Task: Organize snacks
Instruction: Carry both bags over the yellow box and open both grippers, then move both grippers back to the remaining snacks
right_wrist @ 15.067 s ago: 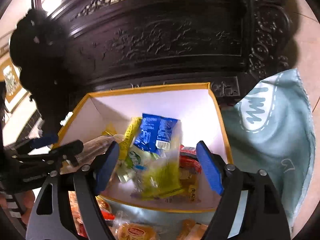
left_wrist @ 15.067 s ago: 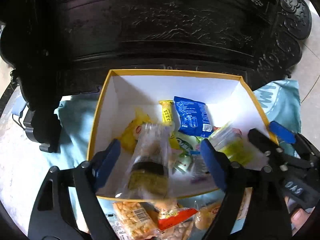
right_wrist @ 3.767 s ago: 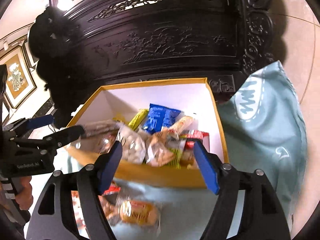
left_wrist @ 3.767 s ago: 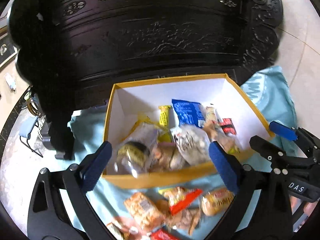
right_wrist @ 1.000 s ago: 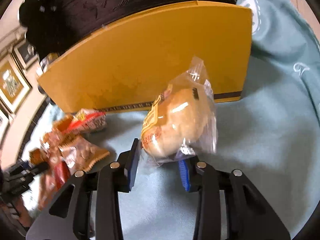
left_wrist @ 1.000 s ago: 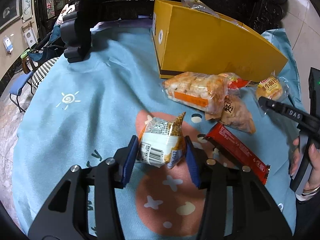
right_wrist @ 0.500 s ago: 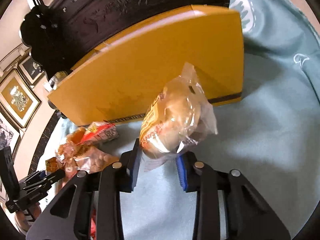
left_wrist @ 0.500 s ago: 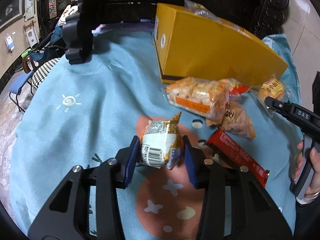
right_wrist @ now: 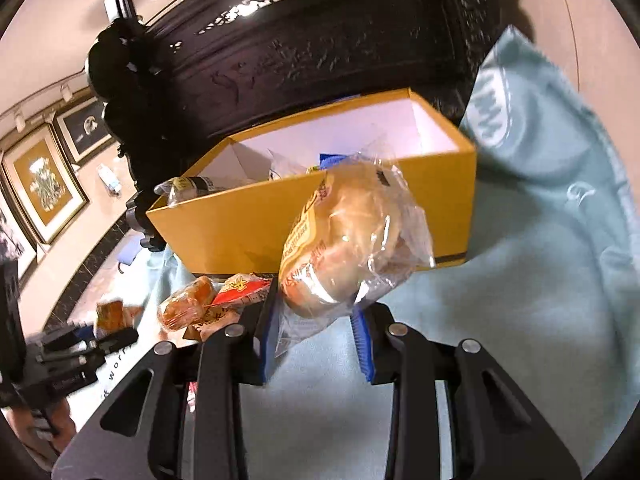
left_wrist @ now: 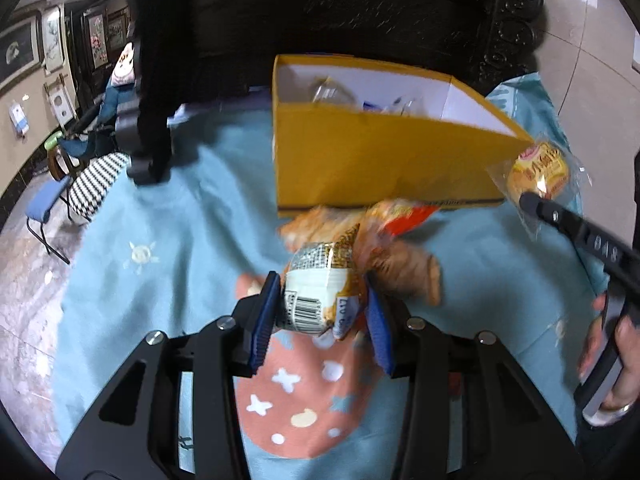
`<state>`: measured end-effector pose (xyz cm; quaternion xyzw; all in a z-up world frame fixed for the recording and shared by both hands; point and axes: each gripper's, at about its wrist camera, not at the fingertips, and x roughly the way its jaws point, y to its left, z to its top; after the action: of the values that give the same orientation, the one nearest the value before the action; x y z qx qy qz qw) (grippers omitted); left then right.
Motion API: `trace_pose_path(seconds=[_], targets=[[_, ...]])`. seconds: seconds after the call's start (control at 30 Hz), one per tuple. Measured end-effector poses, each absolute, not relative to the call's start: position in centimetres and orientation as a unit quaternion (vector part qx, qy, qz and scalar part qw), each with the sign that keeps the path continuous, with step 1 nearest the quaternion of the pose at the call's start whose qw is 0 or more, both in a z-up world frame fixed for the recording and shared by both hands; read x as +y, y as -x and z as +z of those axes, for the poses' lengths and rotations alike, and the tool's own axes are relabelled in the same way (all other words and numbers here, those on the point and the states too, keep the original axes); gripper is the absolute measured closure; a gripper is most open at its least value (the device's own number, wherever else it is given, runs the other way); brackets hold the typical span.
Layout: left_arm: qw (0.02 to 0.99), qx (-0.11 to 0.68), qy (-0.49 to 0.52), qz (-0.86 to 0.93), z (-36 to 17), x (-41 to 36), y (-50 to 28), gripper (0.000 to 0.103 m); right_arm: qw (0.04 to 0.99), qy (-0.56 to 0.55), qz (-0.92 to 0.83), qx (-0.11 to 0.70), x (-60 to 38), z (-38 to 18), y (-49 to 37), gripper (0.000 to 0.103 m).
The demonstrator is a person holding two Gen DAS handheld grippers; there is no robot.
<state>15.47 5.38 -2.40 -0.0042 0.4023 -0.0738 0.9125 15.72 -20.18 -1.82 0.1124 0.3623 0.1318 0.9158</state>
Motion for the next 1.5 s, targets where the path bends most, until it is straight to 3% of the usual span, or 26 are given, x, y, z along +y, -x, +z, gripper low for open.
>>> trace_pose_path(seconds=[0.47,0.8,0.83,0.87,0.9,0.93,1.5], targets=[[0.922,0.38,-0.005,-0.071,7.2,0.4,-24.5,0.06,0.93,-0.06,0.133,0.337,-22.9,6.1,-21.0,0.07],[0.913,0.404,-0.012,-0.061,7.1,-2.3,-31.0,0.059,0.916,-0.047,0.138,0.373,-21.3,5.2,-28.4,0.068],[0.911,0.406,-0.011,-0.064,6.8,-2.4,-31.4,0.047,0.911,-0.047,0.139,0.386,-21.0,4.8,-29.2,0.067],[0.91,0.409,-0.013,-0.064,6.6,-2.5,-31.8,0.018,0.908,-0.053,0.137,0.392,-20.9,4.5,-29.7,0.065],[0.912,0.406,-0.015,-0.053,6.3,-2.6,-32.1,0.007,0.909,-0.061,0.133,0.39,-21.0,4.4,-30.0,0.055],[0.917,0.395,-0.018,-0.044,6.2,-2.6,-32.1,0.002,0.912,-0.069,0.129,0.383,-21.1,4.4,-30.2,0.043],[0.904,0.421,-0.016,-0.067,5.0,-1.0,-27.2,0.002,0.907,-0.082,0.151,0.386,-21.3,3.9,-24.8,0.04]])
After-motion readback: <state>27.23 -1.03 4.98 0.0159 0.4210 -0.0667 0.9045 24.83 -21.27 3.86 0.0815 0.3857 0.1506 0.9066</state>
